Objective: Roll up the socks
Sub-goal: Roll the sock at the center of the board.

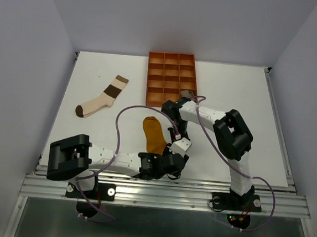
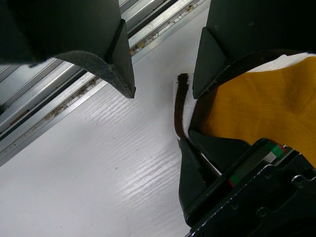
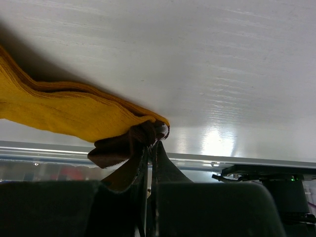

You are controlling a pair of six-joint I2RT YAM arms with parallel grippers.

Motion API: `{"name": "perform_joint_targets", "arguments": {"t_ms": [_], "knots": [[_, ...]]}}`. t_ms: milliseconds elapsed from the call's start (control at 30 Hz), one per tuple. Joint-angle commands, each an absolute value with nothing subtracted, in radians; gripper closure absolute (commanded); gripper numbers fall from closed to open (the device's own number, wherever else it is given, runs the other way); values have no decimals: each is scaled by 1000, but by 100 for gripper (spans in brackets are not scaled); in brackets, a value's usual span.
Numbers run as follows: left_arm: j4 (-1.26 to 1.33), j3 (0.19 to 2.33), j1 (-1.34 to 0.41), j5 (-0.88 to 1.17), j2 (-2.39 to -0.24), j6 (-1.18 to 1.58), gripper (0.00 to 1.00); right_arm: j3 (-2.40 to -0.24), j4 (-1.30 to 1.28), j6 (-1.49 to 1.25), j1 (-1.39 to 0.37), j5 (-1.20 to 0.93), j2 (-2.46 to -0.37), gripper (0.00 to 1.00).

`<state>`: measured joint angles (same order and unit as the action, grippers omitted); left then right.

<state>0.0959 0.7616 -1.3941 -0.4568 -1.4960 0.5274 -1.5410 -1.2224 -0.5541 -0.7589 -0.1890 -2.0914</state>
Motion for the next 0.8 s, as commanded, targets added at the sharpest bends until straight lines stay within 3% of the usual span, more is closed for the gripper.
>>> {"name": "perform_joint_targets", "arguments": {"t_ms": [0,233,433,533,600,700,767], "knots": [[91,785,-1399,-479,-1520,506,39,-1545,-1209,-543,-755,-215,-2085,99],[61,795,-1399,-500,-1584,532,40,-1534,-1203,-538,-755,-244,-2074,99],[37,818,-1399,-497,-1611,538,48,-1529,-1200,-535,-755,-255,-2072,99],[40,813,-1399,-497,-1609,538,58,-1531,-1197,-531,-755,-265,-2071,99],[35,819,-1399,-502,-1618,545,71,-1534,-1196,-528,-755,-270,-2069,99],[22,828,-1399,-495,-1638,551,99,-1537,-1197,-531,-755,-262,-2060,99],[5,844,-1396,-512,-1660,572,100,-1539,-1193,-534,-755,-258,-2052,94]]}}
